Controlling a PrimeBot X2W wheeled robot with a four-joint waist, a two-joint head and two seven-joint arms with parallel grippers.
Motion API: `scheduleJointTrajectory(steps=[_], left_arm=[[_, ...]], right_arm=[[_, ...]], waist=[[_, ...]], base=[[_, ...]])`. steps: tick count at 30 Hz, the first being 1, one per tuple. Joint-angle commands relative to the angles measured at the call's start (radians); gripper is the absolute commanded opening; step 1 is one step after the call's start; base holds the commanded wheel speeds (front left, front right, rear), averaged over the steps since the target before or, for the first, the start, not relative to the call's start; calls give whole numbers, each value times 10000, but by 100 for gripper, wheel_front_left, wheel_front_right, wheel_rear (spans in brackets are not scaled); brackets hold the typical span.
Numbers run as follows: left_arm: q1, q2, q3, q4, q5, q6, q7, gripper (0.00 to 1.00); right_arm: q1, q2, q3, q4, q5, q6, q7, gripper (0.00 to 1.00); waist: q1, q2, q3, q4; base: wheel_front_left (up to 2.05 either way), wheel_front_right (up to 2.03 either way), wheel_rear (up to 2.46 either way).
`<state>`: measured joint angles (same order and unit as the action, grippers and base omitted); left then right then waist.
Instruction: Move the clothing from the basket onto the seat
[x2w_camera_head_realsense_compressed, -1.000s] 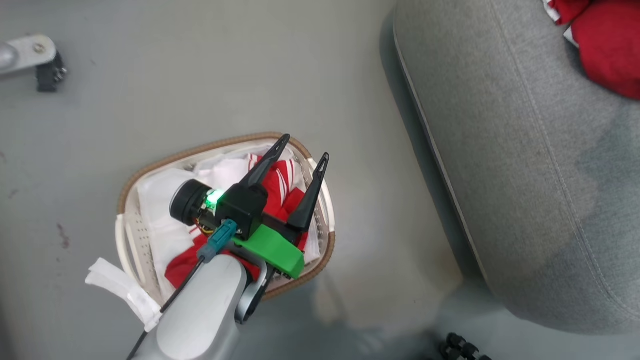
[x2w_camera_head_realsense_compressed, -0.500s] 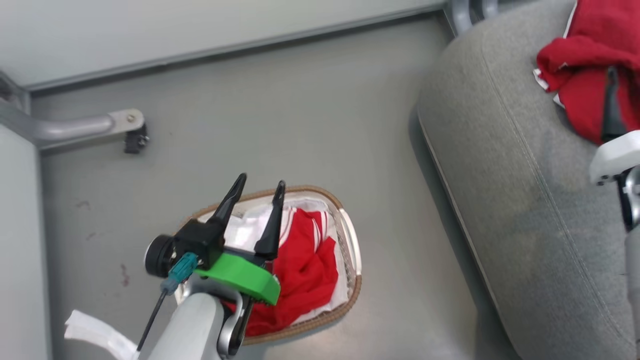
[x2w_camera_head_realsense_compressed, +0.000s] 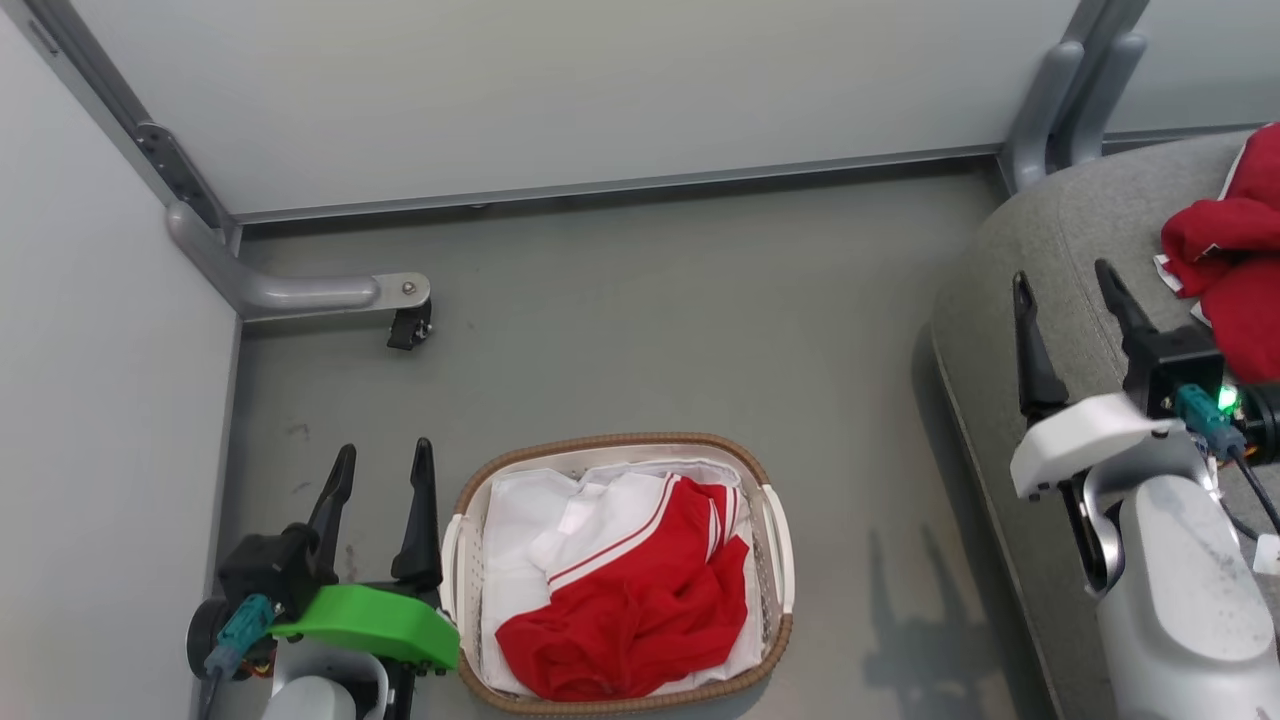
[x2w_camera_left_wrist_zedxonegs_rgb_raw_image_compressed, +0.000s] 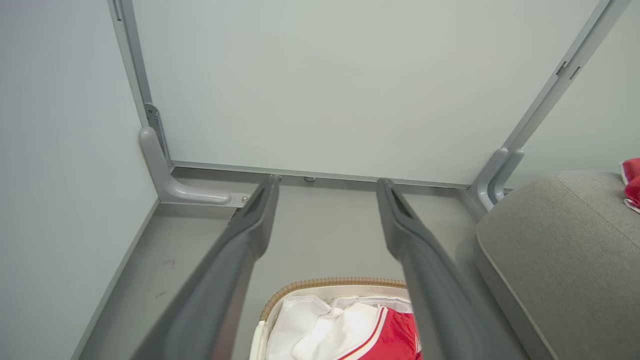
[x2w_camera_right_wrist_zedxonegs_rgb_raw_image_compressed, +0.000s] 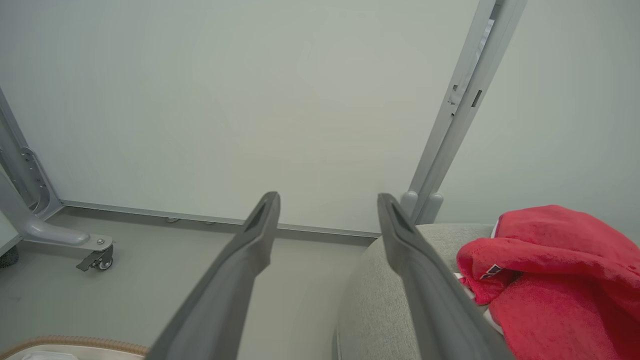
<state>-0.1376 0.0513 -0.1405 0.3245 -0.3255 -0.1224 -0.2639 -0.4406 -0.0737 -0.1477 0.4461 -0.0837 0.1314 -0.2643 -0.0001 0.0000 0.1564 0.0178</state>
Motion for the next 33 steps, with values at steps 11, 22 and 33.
scheduleJointTrajectory(steps=[11,22,33], left_arm=[[890,-2,544,-91,-187,126,-9,100],[1195,-3,623,-109,-204,171,-9,100],[1239,-3,537,-19,-195,162,-9,100]], right_arm=[[2015,214,869,-733,1265,-14,-4,100],[2830,216,1316,-860,2055,-12,-4,100],[2911,215,1397,-762,2153,-12,-2,100]], waist=[[1,0,-728,432],[1,0,-1033,225],[1,0,-1166,228]], base=[[0,0,0],[0,0,0],[0,0,0]])
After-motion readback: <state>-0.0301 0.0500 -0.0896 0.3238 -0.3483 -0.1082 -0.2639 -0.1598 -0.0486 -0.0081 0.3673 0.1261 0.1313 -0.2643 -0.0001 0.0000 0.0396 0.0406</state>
